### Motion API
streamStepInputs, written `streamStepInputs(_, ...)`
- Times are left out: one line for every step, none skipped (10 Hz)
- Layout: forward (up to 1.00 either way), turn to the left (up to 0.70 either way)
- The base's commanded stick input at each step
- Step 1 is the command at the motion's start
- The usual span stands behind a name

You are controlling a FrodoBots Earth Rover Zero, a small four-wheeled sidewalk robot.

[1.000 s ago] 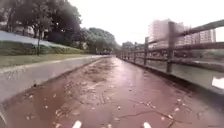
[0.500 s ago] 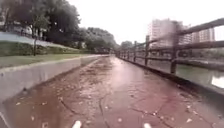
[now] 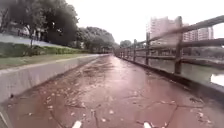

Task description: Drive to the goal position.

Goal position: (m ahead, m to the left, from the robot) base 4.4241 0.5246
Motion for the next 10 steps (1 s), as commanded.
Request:
streamStepInputs(0.5,0.0)
streamStepInputs(0.5,0.0)
streamStepInputs(0.5,0.0)
streamStepInputs(0.5,0.0)
streamStepInputs(0.5,0.0)
streamStepInputs(0.5,0.0)
streamStepInputs(0.5,0.0)
streamStepInputs(0.5,0.0)
streamStepInputs(0.5,0.0)
streamStepInputs(0.5,0.0)
